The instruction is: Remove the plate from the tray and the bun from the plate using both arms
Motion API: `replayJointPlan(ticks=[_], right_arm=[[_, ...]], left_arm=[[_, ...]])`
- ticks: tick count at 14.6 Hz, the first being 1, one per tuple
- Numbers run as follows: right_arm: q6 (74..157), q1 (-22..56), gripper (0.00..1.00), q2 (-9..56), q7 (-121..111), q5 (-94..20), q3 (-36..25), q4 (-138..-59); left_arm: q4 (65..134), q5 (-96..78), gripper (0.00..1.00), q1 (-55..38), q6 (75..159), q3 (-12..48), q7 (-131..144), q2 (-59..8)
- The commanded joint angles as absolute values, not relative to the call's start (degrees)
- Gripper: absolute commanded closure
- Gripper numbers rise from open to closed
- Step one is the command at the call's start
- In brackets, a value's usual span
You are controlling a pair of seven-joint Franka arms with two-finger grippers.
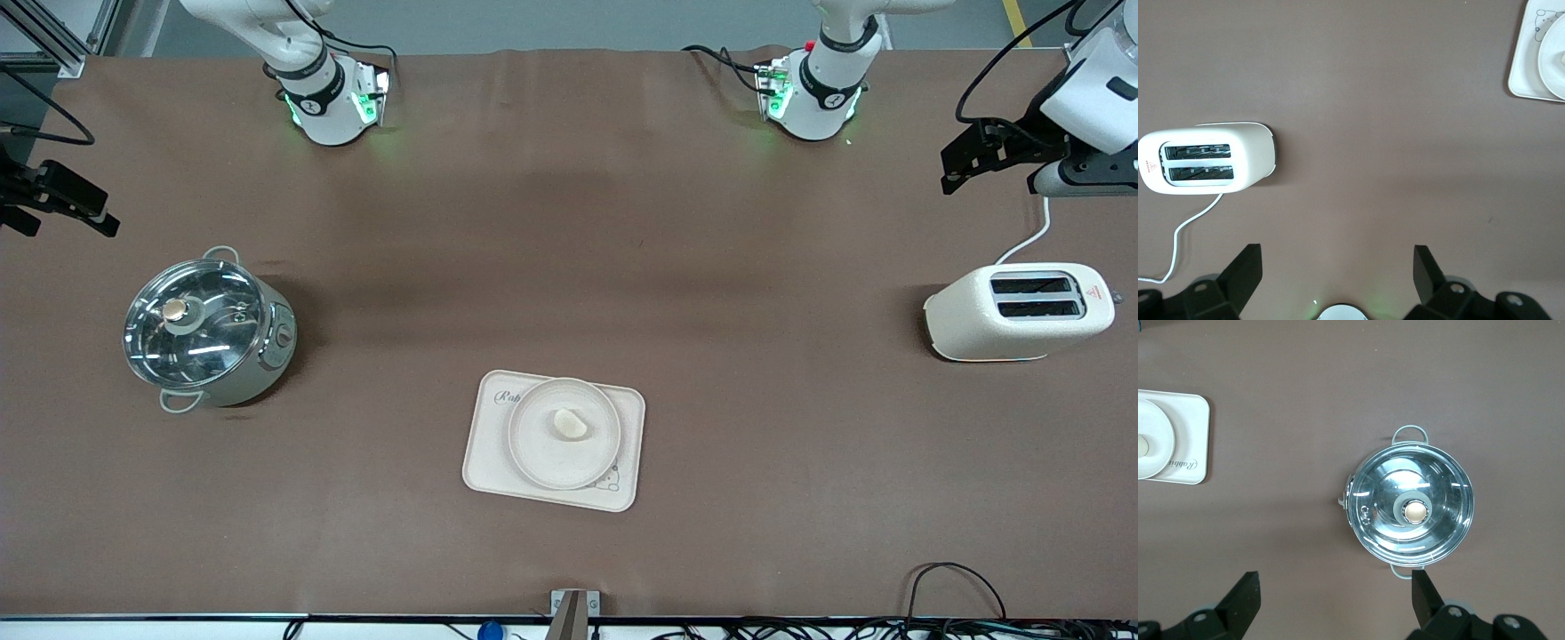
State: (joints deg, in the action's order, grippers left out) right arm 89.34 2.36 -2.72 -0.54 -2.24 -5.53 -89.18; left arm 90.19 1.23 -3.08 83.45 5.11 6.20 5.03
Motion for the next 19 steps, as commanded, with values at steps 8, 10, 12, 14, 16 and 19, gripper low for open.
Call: replayJointPlan(ticks=[8,10,12,14,16,19], right_arm=[[89.30,2.11,0.00,-4.04,0.00,-1.76,-4.92,-90.53],[89.56,2.46,0.00,-3.61,-0.70,-1.76,-4.83,-90.27],[89.30,3.34,0.00,-1.32,-0.62,-2.28,-4.75,-90.09],[89.65,5.53,0.00,2.35,-0.97,-4.12,-4.83,-90.09],[90.78,8.77,0.00,8.68,-1.06,-5.10,-4.83,-89.83],[100.43,13.00,0.00,16.76,0.09,-13.05,-4.83,-89.65]], left_arm=[[88.07,1.41,0.00,-2.64,82.79,5.18,5.19,4.31],[88.15,1.41,0.00,-2.90,82.79,5.19,5.19,4.22],[88.07,1.41,0.00,-2.90,82.79,5.10,5.53,4.22],[88.07,1.32,0.00,-2.90,82.97,5.19,5.97,4.04],[88.07,1.41,0.00,-2.90,83.06,5.18,6.06,4.04],[88.07,1.41,0.00,-2.72,83.06,5.10,5.98,4.13]])
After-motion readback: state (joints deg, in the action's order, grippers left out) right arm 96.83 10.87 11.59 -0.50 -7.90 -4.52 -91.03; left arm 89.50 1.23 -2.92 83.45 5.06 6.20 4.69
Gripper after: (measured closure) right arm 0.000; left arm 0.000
